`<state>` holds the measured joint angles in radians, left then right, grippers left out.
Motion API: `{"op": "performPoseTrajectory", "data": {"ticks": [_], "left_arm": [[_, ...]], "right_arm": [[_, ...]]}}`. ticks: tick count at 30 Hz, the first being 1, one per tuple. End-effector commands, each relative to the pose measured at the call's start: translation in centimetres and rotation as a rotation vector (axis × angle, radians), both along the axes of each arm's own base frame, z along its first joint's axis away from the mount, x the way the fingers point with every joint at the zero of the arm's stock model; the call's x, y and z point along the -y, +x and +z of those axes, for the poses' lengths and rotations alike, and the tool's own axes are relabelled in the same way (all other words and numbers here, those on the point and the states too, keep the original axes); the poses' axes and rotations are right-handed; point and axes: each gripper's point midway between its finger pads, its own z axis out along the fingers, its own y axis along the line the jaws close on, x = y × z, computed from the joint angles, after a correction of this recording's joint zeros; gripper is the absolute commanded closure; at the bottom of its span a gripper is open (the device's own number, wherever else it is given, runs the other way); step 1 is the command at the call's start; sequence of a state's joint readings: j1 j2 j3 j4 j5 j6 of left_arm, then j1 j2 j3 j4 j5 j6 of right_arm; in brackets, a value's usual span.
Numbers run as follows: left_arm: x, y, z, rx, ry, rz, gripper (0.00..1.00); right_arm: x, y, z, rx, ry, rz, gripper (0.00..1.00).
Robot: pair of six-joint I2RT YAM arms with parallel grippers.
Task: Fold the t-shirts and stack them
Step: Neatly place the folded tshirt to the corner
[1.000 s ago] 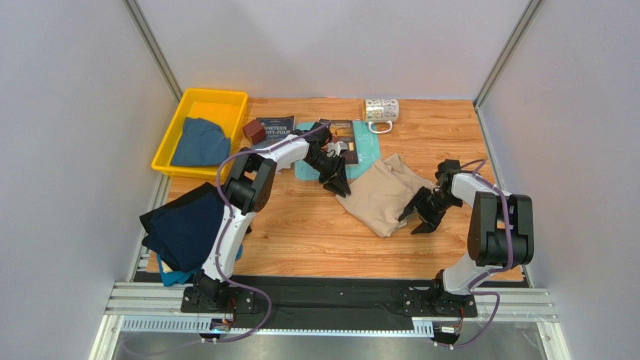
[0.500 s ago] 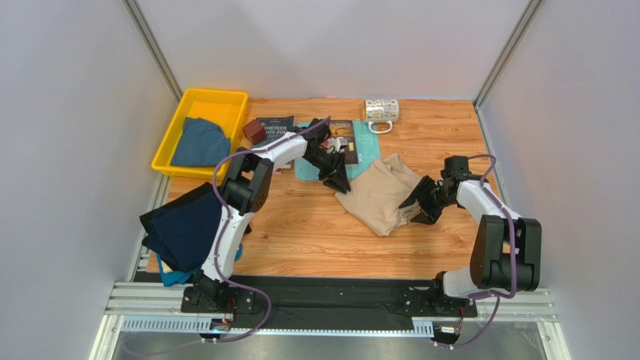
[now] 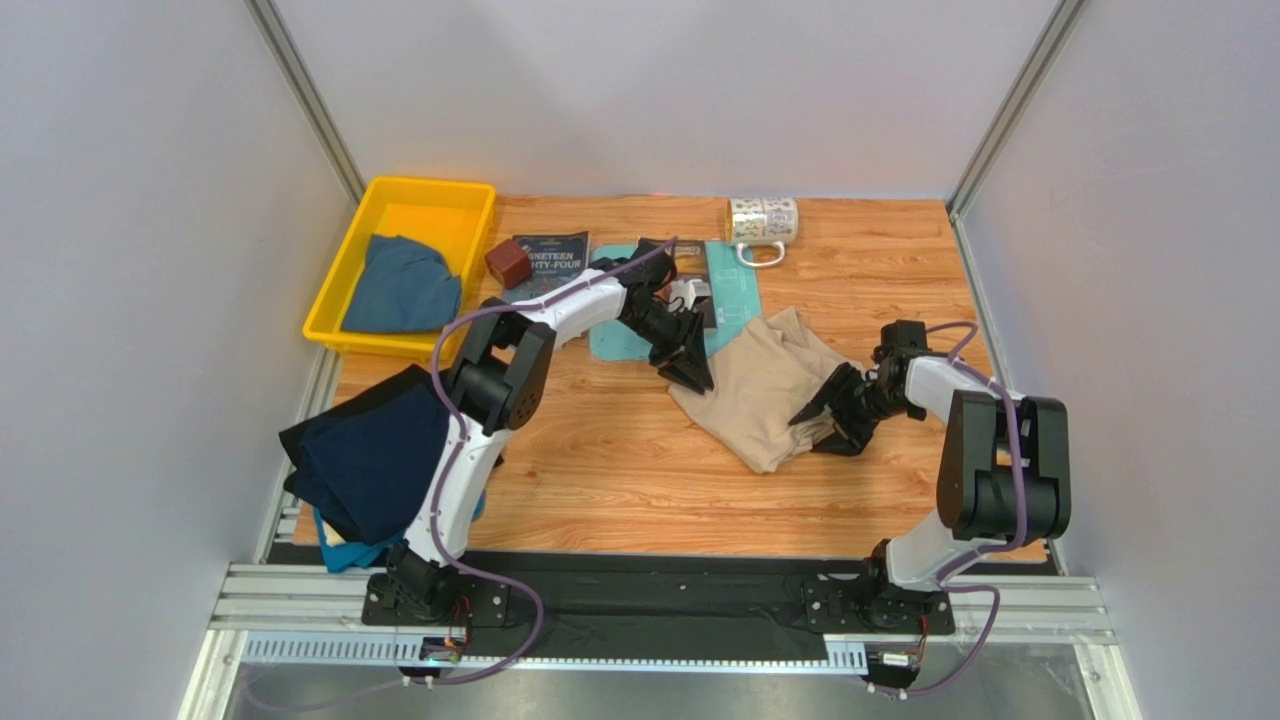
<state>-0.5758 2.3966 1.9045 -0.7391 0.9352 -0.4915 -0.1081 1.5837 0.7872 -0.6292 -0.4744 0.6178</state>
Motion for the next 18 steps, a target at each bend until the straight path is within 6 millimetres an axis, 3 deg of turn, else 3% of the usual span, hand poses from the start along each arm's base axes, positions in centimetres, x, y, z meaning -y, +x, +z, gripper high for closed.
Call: {"op": "performPoseTrajectory", "data": {"ticks": [1, 6, 13, 16, 17, 18], "left_arm": [[0.7, 0.1, 1.0, 0.019, -0.034, -0.016, 0.66], [0.6, -0.1, 0.7, 0.012, -0.030, -0.017, 0.66], [1.1, -0.5, -0.2, -0.009, -0.023, -0.028, 0.66], [1.3, -0.7, -0.5, -0.014, -0.020, -0.033, 0.66], [1.4, -0.8, -0.4, -0.014, -0.022, -0.035, 0.66], [1.4, -0.8, -0.4, -0.013, -0.022, -0.036, 0.66]], "right_arm": [[1.0, -0.6, -2.3, -0.048, -0.073, -0.018, 0.40], [1.5, 0.4, -2.7, -0.072, -0.112, -0.023, 0.51], [1.4, 1.1, -3.4, -0.116, -0.132, 0.005, 0.56], [1.4, 1.3, -3.6, -0.129, -0.137, 0.010, 0.79], [1.3, 1.2, -3.8, -0.143, -0.132, 0.015, 0.99], [1.2, 1.4, -3.8, -0.140, -0.125, 0.020, 1.00]]}}
